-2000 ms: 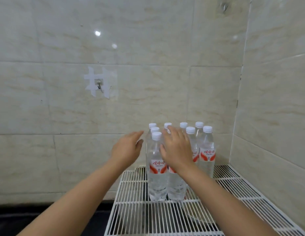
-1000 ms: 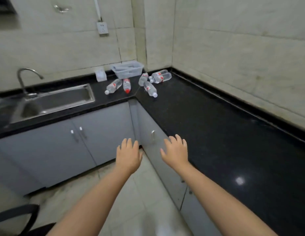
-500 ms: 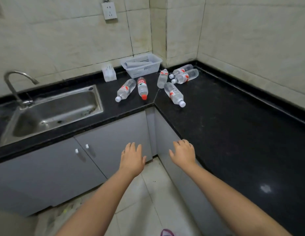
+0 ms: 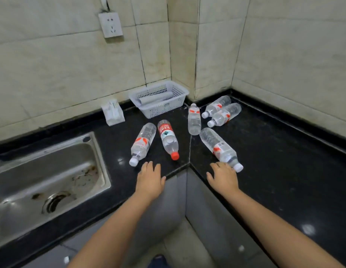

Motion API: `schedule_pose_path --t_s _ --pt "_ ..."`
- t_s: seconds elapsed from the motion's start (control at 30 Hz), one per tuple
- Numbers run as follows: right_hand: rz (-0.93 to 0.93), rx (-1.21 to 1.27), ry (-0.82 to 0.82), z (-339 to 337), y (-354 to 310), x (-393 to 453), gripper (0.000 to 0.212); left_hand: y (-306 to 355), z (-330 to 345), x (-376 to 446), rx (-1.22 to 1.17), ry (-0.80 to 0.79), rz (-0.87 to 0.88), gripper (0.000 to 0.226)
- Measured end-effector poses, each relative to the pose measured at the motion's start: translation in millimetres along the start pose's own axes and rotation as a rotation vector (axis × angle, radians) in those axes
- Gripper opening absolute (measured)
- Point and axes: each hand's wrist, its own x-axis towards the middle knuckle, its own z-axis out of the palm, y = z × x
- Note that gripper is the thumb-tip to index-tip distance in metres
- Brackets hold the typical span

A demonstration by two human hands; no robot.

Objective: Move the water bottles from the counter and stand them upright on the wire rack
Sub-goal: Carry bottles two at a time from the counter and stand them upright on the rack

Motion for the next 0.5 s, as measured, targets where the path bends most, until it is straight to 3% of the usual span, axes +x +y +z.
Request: schedule_pose_path --t_s 0.23,0.33,0.5 --pt "0.147 0.104 0.013 4 -46 100 0.04 -52 -20 134 0.02 -0.004 0.155 0.049" --pt "0.114 0.155 -0.011 12 -73 132 0.04 -78 -19 171 -0.062 0.025 0.072 0.046" --pt "0.087 0.158 -0.19 31 -119 181 0.054 -91 -9 213 -0.226 -0.096 -0.128 0.068"
